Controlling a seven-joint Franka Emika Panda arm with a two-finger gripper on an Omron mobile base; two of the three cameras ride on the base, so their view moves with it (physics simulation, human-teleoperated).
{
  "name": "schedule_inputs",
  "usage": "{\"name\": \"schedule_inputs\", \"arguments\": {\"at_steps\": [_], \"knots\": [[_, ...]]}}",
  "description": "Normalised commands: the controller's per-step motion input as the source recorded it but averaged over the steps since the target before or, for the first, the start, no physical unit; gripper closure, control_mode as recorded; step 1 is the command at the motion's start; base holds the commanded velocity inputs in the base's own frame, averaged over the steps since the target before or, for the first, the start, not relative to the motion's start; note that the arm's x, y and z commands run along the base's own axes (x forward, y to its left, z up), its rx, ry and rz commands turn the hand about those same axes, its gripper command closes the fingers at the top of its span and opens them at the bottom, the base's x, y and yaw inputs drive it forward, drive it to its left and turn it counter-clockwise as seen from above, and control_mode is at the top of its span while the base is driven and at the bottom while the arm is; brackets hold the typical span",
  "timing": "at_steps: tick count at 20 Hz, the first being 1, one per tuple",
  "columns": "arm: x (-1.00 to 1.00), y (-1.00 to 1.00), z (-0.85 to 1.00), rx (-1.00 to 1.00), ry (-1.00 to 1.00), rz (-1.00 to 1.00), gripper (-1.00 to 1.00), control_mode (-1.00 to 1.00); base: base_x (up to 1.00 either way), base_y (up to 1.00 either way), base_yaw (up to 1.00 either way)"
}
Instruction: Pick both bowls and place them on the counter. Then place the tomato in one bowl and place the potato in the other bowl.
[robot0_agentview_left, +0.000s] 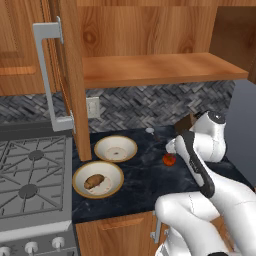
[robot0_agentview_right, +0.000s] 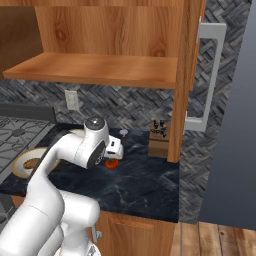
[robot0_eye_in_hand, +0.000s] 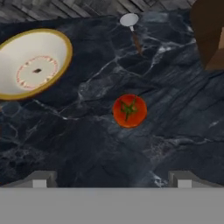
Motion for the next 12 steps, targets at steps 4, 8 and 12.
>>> {"name": "schedule_inputs", "arguments": {"at_steps": [4,8,12], "knots": [[0.49,-0.03,-0.31,-0.05,0.11,0.07,-1.00,-1.00,0.00,0.00,0.00],[0.50,-0.01,-0.30,-0.03,0.11,0.06,-1.00,-1.00,0.00,0.00,0.00],[0.48,-0.02,-0.26,0.00,0.04,0.07,-1.00,-1.00,0.00,0.00,0.00]]}}
